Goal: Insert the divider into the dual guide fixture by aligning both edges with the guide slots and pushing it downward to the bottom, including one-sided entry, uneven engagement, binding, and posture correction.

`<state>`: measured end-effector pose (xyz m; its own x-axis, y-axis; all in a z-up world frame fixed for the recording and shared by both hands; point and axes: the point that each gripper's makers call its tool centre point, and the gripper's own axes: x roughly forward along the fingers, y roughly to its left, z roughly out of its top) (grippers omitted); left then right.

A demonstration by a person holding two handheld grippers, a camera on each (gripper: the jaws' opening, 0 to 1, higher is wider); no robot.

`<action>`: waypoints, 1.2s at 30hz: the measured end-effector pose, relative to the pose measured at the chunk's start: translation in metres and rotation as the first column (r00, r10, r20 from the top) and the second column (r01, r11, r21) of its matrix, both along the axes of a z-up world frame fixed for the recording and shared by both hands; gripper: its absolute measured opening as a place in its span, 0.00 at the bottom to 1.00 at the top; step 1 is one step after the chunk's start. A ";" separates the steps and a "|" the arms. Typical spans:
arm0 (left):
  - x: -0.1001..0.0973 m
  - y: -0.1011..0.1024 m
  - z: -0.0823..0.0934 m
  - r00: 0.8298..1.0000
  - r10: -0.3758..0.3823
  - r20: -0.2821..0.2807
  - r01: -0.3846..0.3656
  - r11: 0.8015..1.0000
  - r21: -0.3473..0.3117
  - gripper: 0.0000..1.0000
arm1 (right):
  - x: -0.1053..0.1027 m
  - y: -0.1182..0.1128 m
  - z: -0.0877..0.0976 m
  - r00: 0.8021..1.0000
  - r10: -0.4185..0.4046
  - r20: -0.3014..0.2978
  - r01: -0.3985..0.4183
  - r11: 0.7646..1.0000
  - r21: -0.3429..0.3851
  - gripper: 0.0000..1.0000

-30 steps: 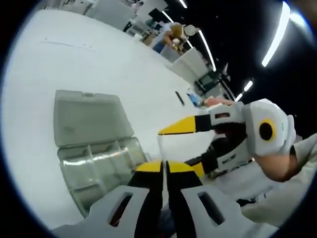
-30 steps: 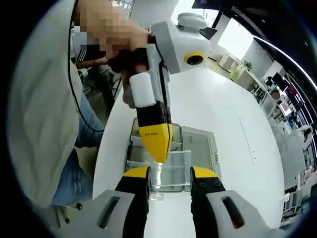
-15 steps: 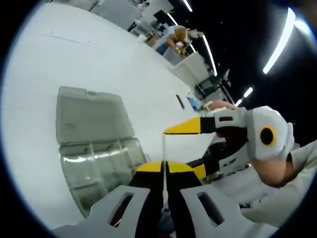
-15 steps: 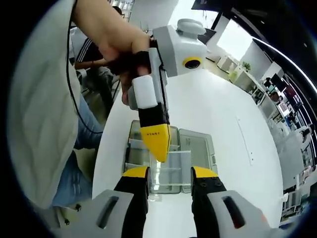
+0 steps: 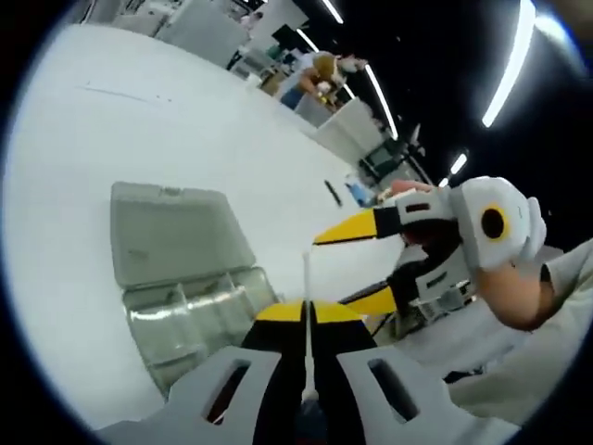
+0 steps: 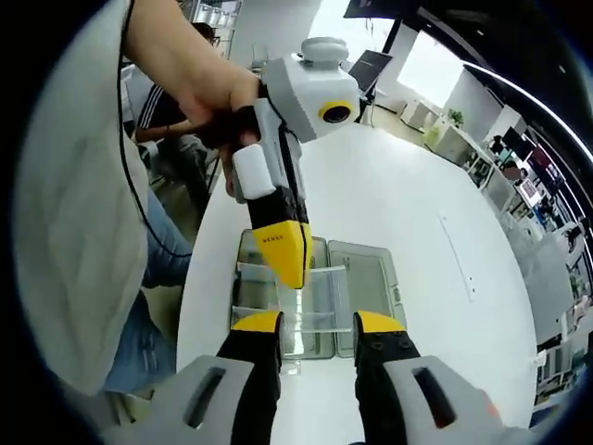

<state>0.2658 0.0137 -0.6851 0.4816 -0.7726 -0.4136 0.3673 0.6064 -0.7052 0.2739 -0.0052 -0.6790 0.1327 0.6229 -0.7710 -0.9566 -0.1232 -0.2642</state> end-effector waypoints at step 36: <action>-0.007 -0.001 0.007 0.954 -0.171 0.245 0.143 0.982 0.127 0.00 | -0.006 0.013 0.013 0.976 0.101 -0.192 -0.106 0.994 -0.019 0.06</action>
<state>0.2584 0.0131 -0.6779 0.4573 -0.8052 -0.3776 0.6223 0.5930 -0.5111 0.2681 0.0078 -0.6662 -0.0821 0.6029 -0.7936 -0.9706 -0.2291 -0.0737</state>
